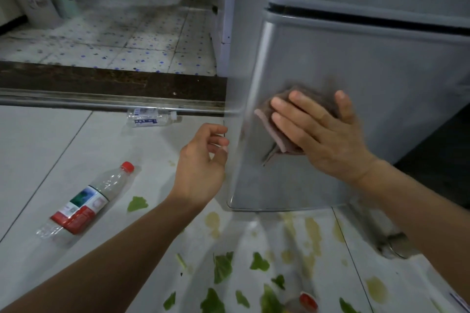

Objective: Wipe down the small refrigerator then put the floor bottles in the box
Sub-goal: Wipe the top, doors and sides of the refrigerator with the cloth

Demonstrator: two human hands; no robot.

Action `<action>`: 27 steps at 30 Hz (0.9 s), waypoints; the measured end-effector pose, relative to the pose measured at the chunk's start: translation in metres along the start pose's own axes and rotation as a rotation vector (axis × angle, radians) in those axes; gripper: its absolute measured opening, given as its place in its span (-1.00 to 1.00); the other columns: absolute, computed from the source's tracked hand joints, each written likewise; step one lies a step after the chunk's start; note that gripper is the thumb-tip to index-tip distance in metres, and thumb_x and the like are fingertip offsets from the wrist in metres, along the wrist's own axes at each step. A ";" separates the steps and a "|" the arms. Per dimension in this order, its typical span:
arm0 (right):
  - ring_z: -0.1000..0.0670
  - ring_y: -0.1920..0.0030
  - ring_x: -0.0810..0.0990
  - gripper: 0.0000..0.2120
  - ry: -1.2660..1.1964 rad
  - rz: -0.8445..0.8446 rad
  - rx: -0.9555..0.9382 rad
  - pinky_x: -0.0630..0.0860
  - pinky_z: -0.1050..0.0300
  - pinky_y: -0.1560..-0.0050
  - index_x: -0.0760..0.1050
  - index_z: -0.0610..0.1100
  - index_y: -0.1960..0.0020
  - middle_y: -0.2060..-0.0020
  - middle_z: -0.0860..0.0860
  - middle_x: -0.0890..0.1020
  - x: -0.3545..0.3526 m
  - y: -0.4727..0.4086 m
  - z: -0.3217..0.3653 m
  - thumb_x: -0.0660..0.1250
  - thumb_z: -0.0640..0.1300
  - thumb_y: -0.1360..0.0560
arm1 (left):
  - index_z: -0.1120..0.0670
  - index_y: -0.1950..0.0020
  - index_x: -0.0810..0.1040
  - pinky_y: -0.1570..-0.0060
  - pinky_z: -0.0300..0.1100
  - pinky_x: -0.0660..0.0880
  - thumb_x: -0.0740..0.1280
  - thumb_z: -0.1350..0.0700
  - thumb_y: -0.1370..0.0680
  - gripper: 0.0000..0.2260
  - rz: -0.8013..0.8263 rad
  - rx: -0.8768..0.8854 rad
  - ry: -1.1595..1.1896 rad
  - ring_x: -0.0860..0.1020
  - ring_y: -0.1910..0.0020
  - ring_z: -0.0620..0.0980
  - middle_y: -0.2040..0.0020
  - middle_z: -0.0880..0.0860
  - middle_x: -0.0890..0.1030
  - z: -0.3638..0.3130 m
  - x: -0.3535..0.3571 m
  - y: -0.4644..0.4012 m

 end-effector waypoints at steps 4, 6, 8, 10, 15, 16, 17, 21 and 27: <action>-0.04 -0.52 0.10 -0.63 -0.087 0.081 0.082 -0.11 -0.09 -0.48 0.31 -0.14 -0.33 -0.46 -0.09 0.26 0.014 0.036 0.019 0.07 -0.27 -0.54 | 0.02 -0.13 0.48 0.14 -0.45 0.42 0.26 0.30 -0.51 -0.73 -0.015 0.011 -0.024 0.51 0.15 -0.23 0.07 -0.06 0.58 -0.007 0.013 -0.002; -0.03 -0.49 0.15 -0.60 -0.097 0.247 -0.105 -0.08 -0.08 -0.47 0.29 -0.13 -0.34 -0.44 -0.02 0.30 0.030 0.070 0.057 0.05 -0.26 -0.51 | 0.01 -0.09 0.49 0.13 -0.40 0.44 0.29 0.29 -0.48 -0.74 -0.019 0.029 -0.037 0.51 0.20 -0.23 0.06 -0.05 0.59 -0.009 0.020 0.000; 0.05 -0.42 0.24 -0.54 -0.102 0.373 -0.229 -0.08 -0.07 -0.47 0.26 -0.12 -0.38 -0.44 0.07 0.32 0.036 0.096 0.079 0.04 -0.28 -0.49 | -0.01 -0.09 0.47 0.10 -0.30 0.50 0.36 0.23 -0.47 -0.75 -0.020 0.029 -0.057 0.53 0.18 -0.20 0.02 -0.07 0.57 -0.009 0.025 0.002; 0.10 -0.41 0.26 -0.55 -0.103 0.375 -0.190 -0.04 -0.05 -0.47 0.26 -0.10 -0.40 -0.41 0.09 0.32 0.031 0.095 0.077 -0.03 -0.32 -0.55 | -0.02 -0.10 0.46 0.12 -0.27 0.51 0.42 0.18 -0.45 -0.72 -0.034 0.014 -0.068 0.54 0.16 -0.17 0.01 -0.09 0.55 -0.007 0.025 0.002; -0.05 -0.12 0.53 -0.73 -0.153 0.213 0.014 0.32 0.02 -0.16 0.55 -0.01 -0.17 -0.21 -0.03 0.57 -0.005 0.065 0.042 0.16 -0.17 -0.56 | -0.02 -0.07 0.44 0.21 -0.35 0.44 0.43 0.10 -0.45 -0.74 -0.064 -0.026 -0.101 0.52 0.17 -0.19 0.00 -0.09 0.55 -0.007 0.027 0.002; -0.07 0.06 0.54 -0.74 -0.186 0.212 0.035 0.40 0.02 0.03 0.60 -0.01 -0.11 -0.04 -0.04 0.58 -0.010 0.060 0.036 0.19 -0.18 -0.54 | -0.01 -0.06 0.44 0.22 -0.36 0.43 0.42 0.10 -0.45 -0.75 -0.066 -0.034 -0.099 0.52 0.17 -0.19 0.00 -0.08 0.55 -0.007 0.028 0.001; -0.07 0.23 0.53 -0.73 -0.221 0.232 0.046 0.44 0.03 0.23 0.63 -0.03 -0.07 0.13 -0.06 0.54 -0.012 0.057 0.032 0.20 -0.21 -0.52 | 0.00 -0.06 0.44 0.23 -0.37 0.41 0.42 0.11 -0.45 -0.75 -0.067 -0.037 -0.097 0.52 0.18 -0.19 0.00 -0.07 0.55 -0.009 0.029 0.001; -0.05 0.47 0.47 -0.70 -0.275 0.320 0.182 0.45 0.12 0.56 0.67 -0.06 -0.01 0.39 -0.08 0.51 -0.015 0.055 0.020 0.22 -0.30 -0.47 | 0.02 -0.06 0.46 0.24 -0.38 0.40 0.42 0.14 -0.45 -0.77 -0.065 -0.039 -0.087 0.52 0.21 -0.19 0.00 -0.04 0.57 -0.011 0.027 0.001; 0.23 0.30 0.43 -0.85 -0.290 0.132 0.736 0.27 0.31 0.38 0.36 0.10 0.06 0.28 0.18 0.38 -0.021 0.048 -0.061 0.24 0.15 -0.54 | -0.01 -0.02 0.46 0.22 -0.32 0.43 0.41 0.12 -0.44 -0.79 -0.113 -0.004 -0.071 0.50 0.27 -0.26 0.07 -0.08 0.56 -0.020 0.020 -0.001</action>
Point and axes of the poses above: each hand's wrist, its own y-axis away from the middle knuckle, its own x-axis out of the palm, z = x × y, the point moved 9 cm from there along -y, towards the middle knuckle
